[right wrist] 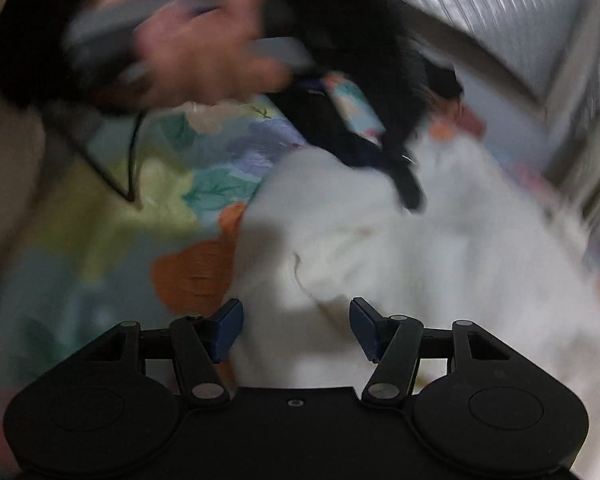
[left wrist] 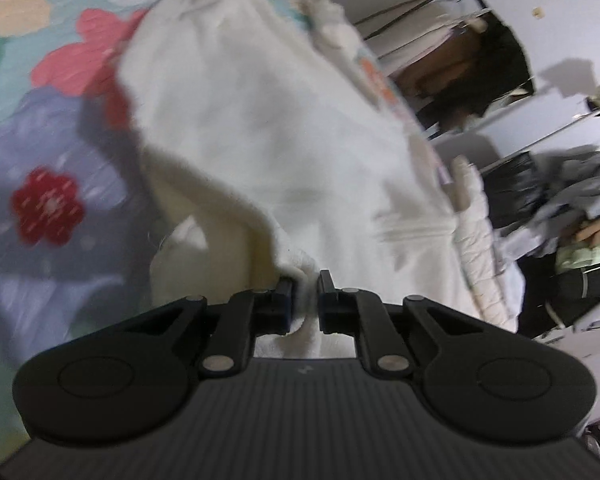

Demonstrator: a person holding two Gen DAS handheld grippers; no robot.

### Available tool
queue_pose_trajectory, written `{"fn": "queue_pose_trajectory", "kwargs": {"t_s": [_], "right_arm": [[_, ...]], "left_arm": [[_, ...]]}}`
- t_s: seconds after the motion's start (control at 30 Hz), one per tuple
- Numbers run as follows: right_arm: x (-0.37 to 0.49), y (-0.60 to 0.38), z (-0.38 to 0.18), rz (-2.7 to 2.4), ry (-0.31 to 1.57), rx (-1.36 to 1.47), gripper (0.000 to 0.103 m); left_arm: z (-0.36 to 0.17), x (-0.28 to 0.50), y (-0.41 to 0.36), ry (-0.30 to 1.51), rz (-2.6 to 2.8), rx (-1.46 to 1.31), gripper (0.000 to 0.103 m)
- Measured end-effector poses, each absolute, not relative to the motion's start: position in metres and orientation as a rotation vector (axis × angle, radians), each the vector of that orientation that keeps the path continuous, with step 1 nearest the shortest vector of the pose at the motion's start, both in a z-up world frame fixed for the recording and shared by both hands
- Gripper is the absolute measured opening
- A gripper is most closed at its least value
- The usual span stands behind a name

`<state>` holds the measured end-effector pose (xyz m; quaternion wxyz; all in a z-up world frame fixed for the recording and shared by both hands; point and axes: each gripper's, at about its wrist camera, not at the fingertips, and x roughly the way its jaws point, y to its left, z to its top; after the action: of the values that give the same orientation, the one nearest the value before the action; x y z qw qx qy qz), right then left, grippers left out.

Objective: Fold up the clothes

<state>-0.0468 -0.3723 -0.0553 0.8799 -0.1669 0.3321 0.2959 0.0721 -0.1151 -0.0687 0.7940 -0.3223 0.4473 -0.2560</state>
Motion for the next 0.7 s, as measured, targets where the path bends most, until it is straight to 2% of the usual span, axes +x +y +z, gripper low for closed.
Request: {"fn": "queue_pose_trajectory", "kwargs": {"t_s": [0.07, 0.1, 0.17, 0.23, 0.3, 0.37, 0.47, 0.53, 0.6, 0.67, 0.7], "right_arm": [[-0.039, -0.377, -0.054, 0.586, 0.692, -0.349, 0.028], [-0.035, -0.379, -0.053, 0.571, 0.691, -0.349, 0.006], [-0.027, -0.383, -0.052, 0.541, 0.691, -0.350, 0.007], [-0.018, -0.387, -0.051, 0.510, 0.690, -0.350, 0.003], [-0.010, -0.391, -0.049, 0.480, 0.689, -0.351, 0.000], [-0.002, -0.396, -0.048, 0.449, 0.688, -0.351, 0.000], [0.015, -0.424, -0.043, 0.375, 0.730, -0.224, 0.000], [0.019, -0.433, -0.041, 0.357, 0.741, -0.143, 0.000], [0.009, -0.444, -0.034, 0.390, 0.736, -0.080, 0.000], [-0.005, -0.447, -0.029, 0.427, 0.728, -0.046, 0.011], [-0.014, -0.445, -0.029, 0.450, 0.726, -0.045, 0.012]], "left_arm": [[-0.068, 0.073, -0.117, 0.926, -0.542, -0.694, 0.011], [-0.066, 0.073, -0.117, 0.909, -0.537, -0.694, 0.011], [-0.058, 0.071, -0.112, 0.857, -0.532, -0.689, 0.017], [-0.049, 0.069, -0.109, 0.807, -0.534, -0.671, 0.018], [-0.046, 0.071, -0.110, 0.796, -0.537, -0.659, 0.027], [-0.046, 0.072, -0.113, 0.837, -0.529, -0.637, 0.068], [-0.043, 0.067, -0.124, 0.894, -0.511, -0.523, 0.070], [-0.040, 0.056, -0.132, 0.896, -0.494, -0.408, 0.068], [-0.045, 0.048, -0.129, 0.937, -0.488, -0.414, 0.066], [-0.051, 0.040, -0.125, 0.978, -0.482, -0.420, 0.066], [-0.054, 0.036, -0.123, 0.998, -0.479, -0.423, 0.066]]}}
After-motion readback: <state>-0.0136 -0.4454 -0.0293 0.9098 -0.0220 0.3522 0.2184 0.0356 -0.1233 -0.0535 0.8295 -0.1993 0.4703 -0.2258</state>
